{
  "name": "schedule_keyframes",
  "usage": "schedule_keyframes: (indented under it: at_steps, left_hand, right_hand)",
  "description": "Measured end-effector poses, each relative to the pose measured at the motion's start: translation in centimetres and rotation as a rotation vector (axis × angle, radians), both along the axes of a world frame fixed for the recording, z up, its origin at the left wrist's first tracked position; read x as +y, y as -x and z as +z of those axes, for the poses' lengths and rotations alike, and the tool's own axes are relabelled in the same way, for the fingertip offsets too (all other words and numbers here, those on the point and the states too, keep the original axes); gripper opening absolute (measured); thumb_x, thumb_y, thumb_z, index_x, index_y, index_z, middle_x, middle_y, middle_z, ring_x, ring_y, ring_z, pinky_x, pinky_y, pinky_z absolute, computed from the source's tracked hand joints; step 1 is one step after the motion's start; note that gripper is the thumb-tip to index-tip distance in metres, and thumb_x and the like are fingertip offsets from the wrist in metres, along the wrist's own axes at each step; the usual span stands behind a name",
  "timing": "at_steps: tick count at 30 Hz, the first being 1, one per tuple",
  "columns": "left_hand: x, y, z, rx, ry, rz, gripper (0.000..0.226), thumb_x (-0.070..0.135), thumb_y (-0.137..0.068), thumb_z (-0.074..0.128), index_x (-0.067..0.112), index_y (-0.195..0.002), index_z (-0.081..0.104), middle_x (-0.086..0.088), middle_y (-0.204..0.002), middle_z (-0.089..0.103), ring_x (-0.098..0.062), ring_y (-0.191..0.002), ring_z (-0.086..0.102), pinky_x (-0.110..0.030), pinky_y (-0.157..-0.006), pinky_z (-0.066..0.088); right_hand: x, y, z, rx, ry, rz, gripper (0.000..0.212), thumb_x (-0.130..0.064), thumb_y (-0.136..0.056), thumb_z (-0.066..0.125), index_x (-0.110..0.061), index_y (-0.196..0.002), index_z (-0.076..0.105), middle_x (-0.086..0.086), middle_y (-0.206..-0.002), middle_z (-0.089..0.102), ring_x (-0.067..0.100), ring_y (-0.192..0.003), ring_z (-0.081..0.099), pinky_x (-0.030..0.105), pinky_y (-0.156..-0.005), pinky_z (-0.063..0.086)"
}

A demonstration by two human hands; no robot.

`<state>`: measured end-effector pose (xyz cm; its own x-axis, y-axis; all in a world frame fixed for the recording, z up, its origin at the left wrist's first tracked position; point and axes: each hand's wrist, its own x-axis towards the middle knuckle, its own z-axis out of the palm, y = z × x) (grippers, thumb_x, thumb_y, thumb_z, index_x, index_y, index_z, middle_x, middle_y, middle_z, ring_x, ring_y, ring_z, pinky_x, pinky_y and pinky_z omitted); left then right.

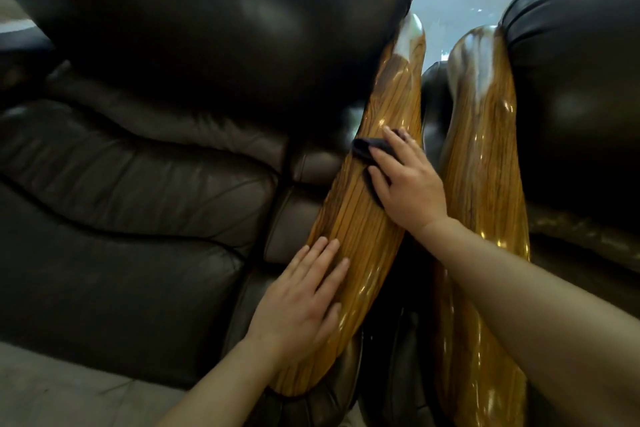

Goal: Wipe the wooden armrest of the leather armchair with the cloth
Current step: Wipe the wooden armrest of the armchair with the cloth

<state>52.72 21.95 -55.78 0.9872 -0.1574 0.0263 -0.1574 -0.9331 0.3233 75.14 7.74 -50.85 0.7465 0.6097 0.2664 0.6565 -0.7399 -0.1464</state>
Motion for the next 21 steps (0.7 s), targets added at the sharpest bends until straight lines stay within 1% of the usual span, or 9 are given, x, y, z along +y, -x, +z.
schedule_keyframes:
  at_steps: [2,4,8,10,13,14,16,18,21]
  left_hand:
    - [0.3,0.9,-0.2,0.019,-0.018,0.022,0.063,0.042,-0.097,0.043,0.02,-0.154,0.026,-0.008,-0.165,0.014,-0.021,-0.153,0.005,-0.042,-0.124,0.01]
    - [0.7,2.0,-0.3,0.036,-0.023,0.044,0.063,0.043,-0.097,0.043,0.02,-0.153,0.027,-0.009,-0.164,0.016,-0.022,-0.153,0.007,-0.043,-0.124,0.014]
    - [0.8,4.1,0.1,0.078,-0.015,0.071,0.06,0.044,-0.096,0.044,0.02,-0.15,0.036,-0.008,-0.163,0.022,-0.021,-0.152,0.013,-0.044,-0.12,0.018]
    - [0.7,5.3,0.3,0.135,0.024,0.094,0.058,0.046,-0.096,0.04,0.023,-0.149,0.037,-0.005,-0.164,0.018,-0.017,-0.153,0.007,-0.041,-0.12,0.019]
    - [1.0,7.1,0.6,0.218,0.064,0.149,0.058,0.05,-0.096,0.031,0.027,-0.15,0.034,0.004,-0.166,0.007,-0.007,-0.151,-0.007,-0.033,-0.122,0.01]
    - [1.1,7.6,0.7,0.234,0.058,0.164,0.058,0.051,-0.096,0.029,0.028,-0.15,0.035,0.005,-0.166,0.006,-0.006,-0.151,-0.008,-0.031,-0.122,0.005]
    - [1.1,8.7,1.2,0.246,0.03,0.191,0.058,0.051,-0.096,0.027,0.029,-0.149,0.037,0.004,-0.166,0.011,-0.008,-0.151,0.0,-0.031,-0.12,-0.004]
    - [1.1,9.8,1.8,0.258,0.015,0.244,0.059,0.05,-0.096,0.026,0.029,-0.15,0.036,0.002,-0.164,0.02,-0.01,-0.151,0.009,-0.03,-0.118,-0.008]
    - [0.6,11.6,3.0,0.264,0.03,0.339,0.058,0.049,-0.096,0.025,0.03,-0.151,0.031,0.003,-0.163,0.023,-0.01,-0.151,0.013,-0.026,-0.119,-0.004]
  right_hand:
    - [0.4,0.4,-0.3,-0.01,-0.014,-0.046,0.04,-0.035,-0.103,0.045,-0.016,-0.135,0.06,0.011,-0.155,0.042,0.034,-0.147,0.03,0.049,-0.12,0.026]
    - [0.6,1.8,-0.8,-0.039,0.034,-0.022,0.042,-0.037,-0.104,0.042,-0.017,-0.136,0.058,0.011,-0.156,0.041,0.035,-0.147,0.028,0.051,-0.12,0.025]
    - [0.9,6.7,-2.1,-0.055,0.099,0.118,0.044,-0.042,-0.104,0.039,-0.018,-0.136,0.056,0.009,-0.156,0.04,0.033,-0.148,0.026,0.049,-0.122,0.019]
    - [1.0,9.5,-2.9,-0.04,0.101,0.197,0.043,-0.041,-0.104,0.039,-0.018,-0.137,0.056,0.008,-0.156,0.04,0.034,-0.149,0.024,0.05,-0.121,0.02]
    - [1.0,12.8,-3.8,-0.039,0.139,0.332,0.04,-0.034,-0.105,0.041,-0.016,-0.137,0.056,0.01,-0.156,0.04,0.037,-0.15,0.023,0.053,-0.119,0.023]
    - [1.0,13.7,-4.0,-0.036,0.155,0.372,0.038,-0.03,-0.105,0.043,-0.015,-0.137,0.056,0.011,-0.156,0.04,0.038,-0.15,0.023,0.054,-0.119,0.024]
    - [0.9,15.6,-4.3,-0.014,0.202,0.452,0.039,-0.023,-0.101,0.046,-0.013,-0.137,0.056,0.013,-0.158,0.037,0.04,-0.149,0.022,0.055,-0.119,0.025]
    - [0.8,17.4,-4.4,-0.002,0.243,0.546,0.041,-0.02,-0.097,0.046,-0.012,-0.136,0.056,0.015,-0.156,0.038,0.041,-0.148,0.026,0.055,-0.118,0.027]
    - [0.8,19.2,-3.6,0.019,0.297,0.725,0.036,-0.022,-0.092,0.05,-0.014,-0.124,0.065,0.014,-0.146,0.051,0.04,-0.137,0.045,0.052,-0.109,0.042]
